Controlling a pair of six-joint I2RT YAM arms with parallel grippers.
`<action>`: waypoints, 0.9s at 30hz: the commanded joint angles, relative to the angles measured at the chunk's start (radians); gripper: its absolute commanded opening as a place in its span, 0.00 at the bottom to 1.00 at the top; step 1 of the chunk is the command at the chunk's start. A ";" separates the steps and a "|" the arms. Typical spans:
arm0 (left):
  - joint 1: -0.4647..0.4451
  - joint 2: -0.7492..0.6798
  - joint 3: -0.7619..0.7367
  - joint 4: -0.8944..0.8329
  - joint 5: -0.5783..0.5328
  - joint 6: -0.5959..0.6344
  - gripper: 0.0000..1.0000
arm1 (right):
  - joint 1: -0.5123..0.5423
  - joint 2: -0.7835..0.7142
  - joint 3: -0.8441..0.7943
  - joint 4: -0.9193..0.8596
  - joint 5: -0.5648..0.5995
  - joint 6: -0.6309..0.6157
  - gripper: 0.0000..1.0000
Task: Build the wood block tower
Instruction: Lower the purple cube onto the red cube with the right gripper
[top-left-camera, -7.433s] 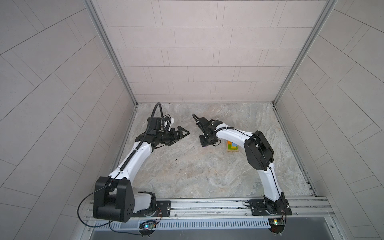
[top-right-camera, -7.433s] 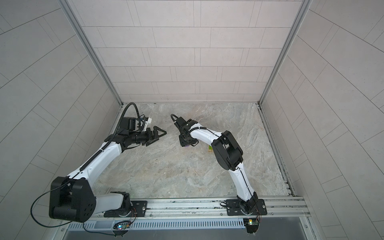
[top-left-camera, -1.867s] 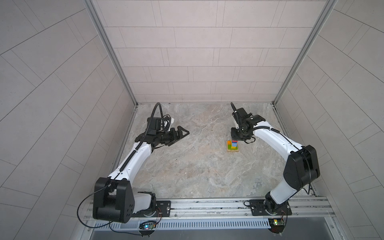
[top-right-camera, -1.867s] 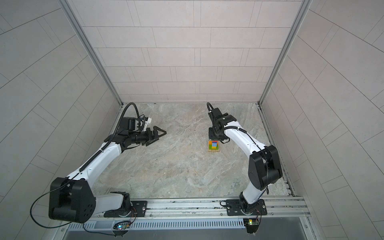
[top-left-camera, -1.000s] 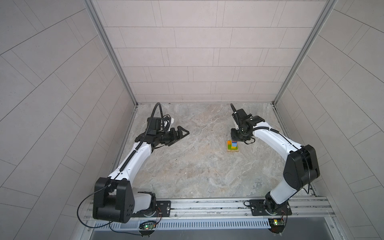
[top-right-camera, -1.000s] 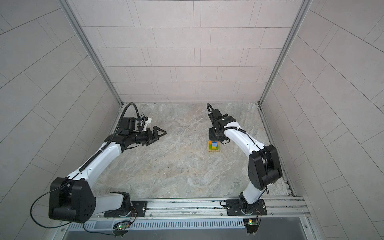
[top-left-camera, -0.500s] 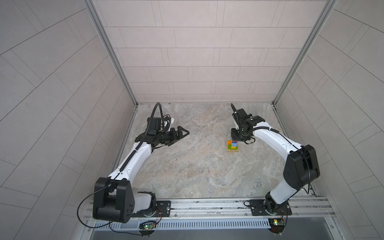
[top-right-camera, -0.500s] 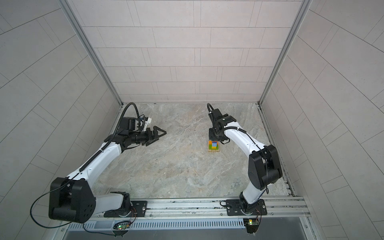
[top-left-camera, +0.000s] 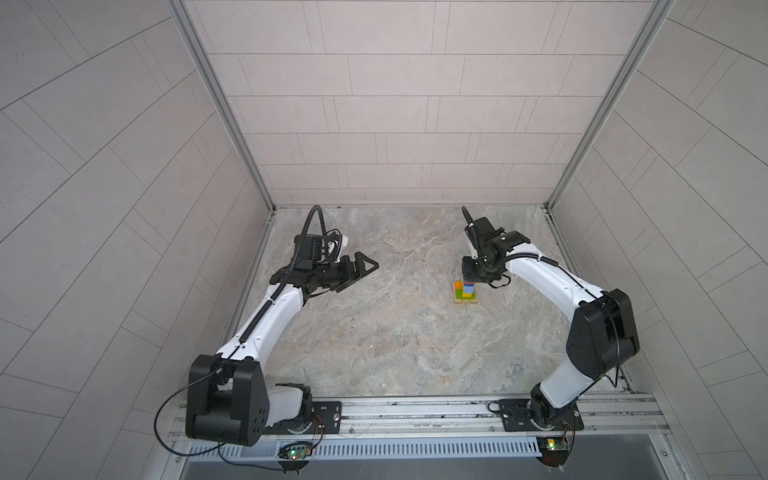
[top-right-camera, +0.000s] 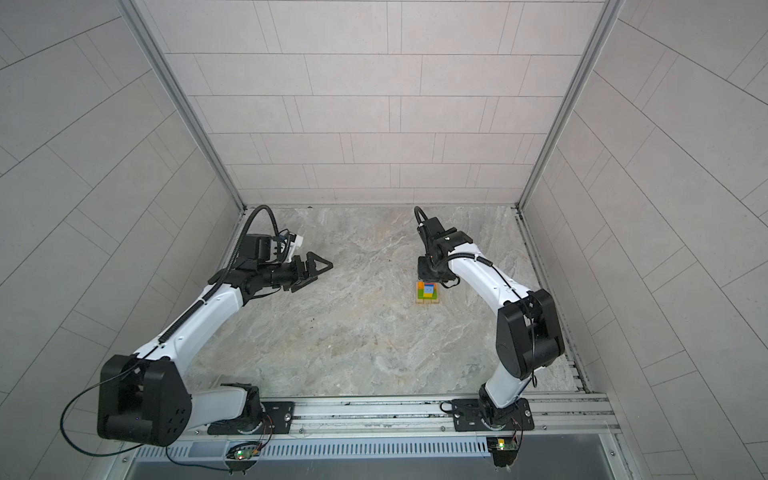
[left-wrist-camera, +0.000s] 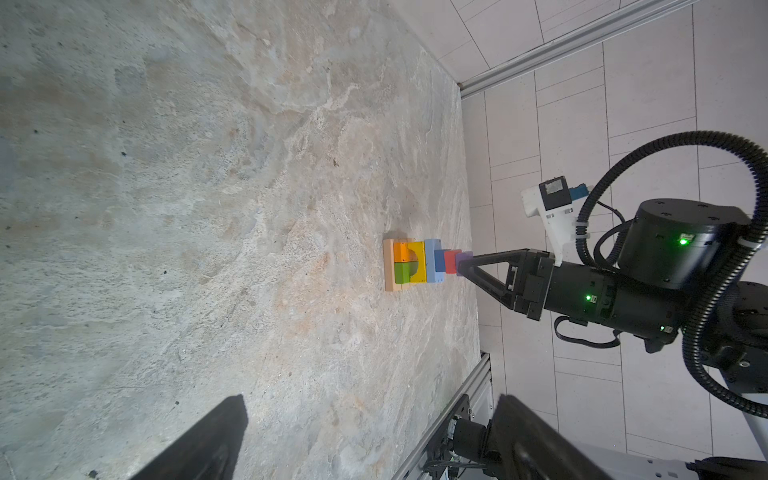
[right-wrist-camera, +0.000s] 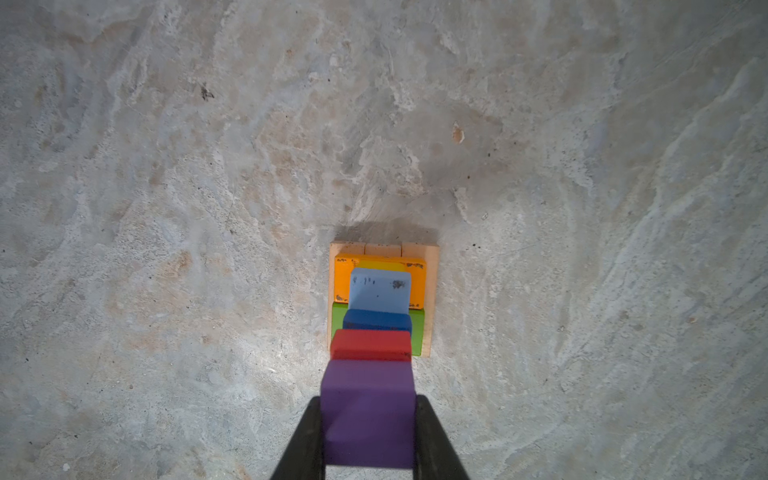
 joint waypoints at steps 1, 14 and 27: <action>0.005 -0.012 -0.004 0.004 0.002 0.008 0.99 | -0.004 0.013 0.023 -0.005 0.004 0.008 0.25; 0.003 -0.012 -0.005 0.004 0.002 0.008 1.00 | -0.006 0.012 0.032 -0.004 0.008 0.011 0.26; 0.003 -0.015 -0.003 0.003 0.002 0.009 1.00 | -0.005 0.018 0.028 0.000 0.008 0.012 0.26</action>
